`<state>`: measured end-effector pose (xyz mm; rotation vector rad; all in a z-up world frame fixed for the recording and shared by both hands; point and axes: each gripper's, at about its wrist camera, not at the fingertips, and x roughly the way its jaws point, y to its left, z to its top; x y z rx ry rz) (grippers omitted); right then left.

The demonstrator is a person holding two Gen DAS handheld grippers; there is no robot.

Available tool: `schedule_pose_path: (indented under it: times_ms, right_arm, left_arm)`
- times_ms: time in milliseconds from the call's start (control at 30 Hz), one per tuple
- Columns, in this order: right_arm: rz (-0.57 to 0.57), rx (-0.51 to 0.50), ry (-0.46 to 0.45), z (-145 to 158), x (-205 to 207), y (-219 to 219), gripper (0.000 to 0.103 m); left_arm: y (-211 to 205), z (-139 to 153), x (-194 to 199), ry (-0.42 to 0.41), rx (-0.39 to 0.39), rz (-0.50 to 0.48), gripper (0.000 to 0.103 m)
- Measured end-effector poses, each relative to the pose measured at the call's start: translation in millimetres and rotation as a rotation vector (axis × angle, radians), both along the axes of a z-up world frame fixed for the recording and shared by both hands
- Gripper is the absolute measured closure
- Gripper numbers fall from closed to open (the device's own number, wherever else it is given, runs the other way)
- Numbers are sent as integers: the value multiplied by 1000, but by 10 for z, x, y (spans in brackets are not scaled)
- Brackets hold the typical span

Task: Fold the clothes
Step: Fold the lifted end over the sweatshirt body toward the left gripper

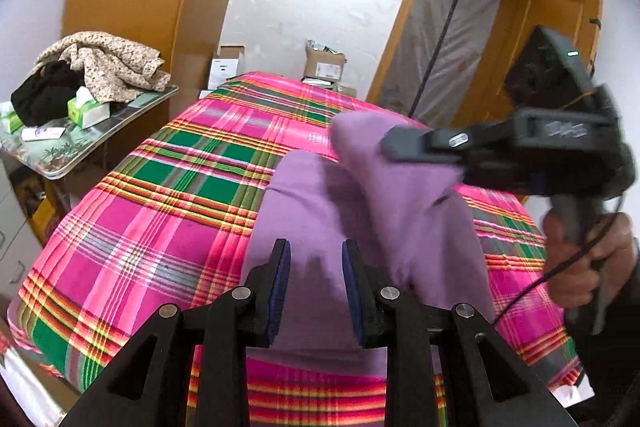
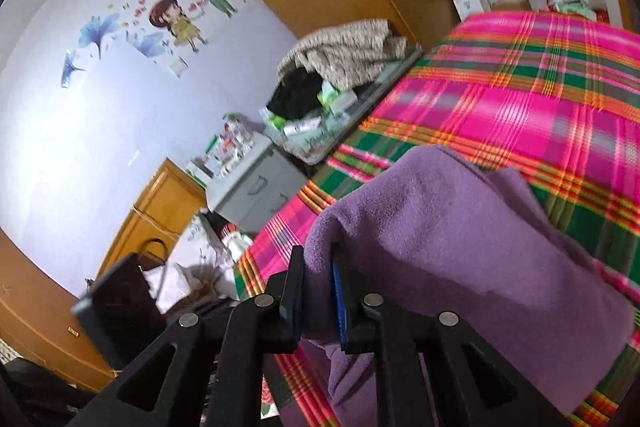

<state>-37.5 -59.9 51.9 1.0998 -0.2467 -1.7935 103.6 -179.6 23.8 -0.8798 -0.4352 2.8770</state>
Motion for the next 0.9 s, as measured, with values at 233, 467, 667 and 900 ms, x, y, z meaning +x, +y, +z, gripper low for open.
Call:
schedule_pose_path:
  times_ms: [233,467,667,900]
  right_arm:
    - [0,-24,-47,-113,-5,24,69]
    - [-49,-92,-5,60,83,363,67]
    - [-121,-97,-37,-61,150,746,67]
    - [-218,-128,-83,-237,152,1183,65]
  left_arm:
    - [5,32,66,36,16,-41,59]
    - [8,-4,4,33,48,-64,55]
    - [-67,-69,-143,3,129,-67,55]
    - [23,39,-156,41,154,-112,50]
